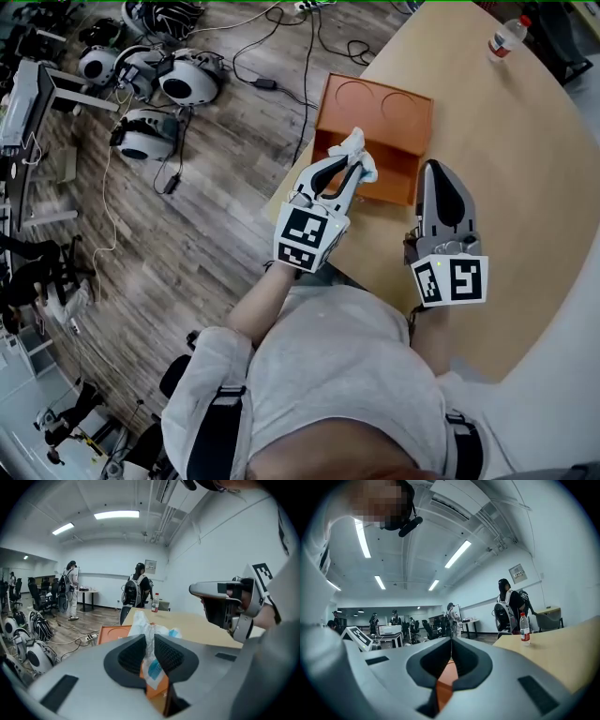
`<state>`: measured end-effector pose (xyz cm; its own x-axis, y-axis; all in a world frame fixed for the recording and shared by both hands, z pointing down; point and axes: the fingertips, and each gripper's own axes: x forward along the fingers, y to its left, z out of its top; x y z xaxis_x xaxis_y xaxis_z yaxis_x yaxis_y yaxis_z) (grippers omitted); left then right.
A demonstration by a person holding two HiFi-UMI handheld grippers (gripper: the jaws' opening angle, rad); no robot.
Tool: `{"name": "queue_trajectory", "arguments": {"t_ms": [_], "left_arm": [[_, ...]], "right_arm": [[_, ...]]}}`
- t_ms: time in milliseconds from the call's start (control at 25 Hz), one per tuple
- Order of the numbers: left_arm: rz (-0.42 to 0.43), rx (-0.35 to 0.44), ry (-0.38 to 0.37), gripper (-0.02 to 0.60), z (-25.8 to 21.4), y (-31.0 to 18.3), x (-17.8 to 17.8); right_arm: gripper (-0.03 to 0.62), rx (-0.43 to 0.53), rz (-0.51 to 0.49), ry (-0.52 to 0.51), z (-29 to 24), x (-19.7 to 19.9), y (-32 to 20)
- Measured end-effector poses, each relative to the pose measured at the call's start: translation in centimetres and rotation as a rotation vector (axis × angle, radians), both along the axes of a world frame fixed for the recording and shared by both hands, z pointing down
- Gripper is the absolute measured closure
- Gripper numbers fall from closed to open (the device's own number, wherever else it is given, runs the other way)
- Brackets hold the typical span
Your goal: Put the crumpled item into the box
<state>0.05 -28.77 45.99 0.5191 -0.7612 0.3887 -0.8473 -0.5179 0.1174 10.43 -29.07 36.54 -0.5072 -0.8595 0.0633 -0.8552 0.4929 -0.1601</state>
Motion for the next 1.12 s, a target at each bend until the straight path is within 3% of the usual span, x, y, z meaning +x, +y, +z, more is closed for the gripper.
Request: {"name": "queue_trajectory", "arguments": {"t_ms": [520, 1120], "left_arm": [[0.165, -0.2, -0.175, 0.52, 6.3, -0.2, 2.8], [0.312, -0.349, -0.344, 0.52, 10.5, -0.5, 4.2]], "right_arm": [[0.583, -0.026, 0.039, -0.031, 1.2, 2.2, -0.2], [0.583, -0.051, 0.078, -0.043, 2.3, 4.3, -0.3]]}}
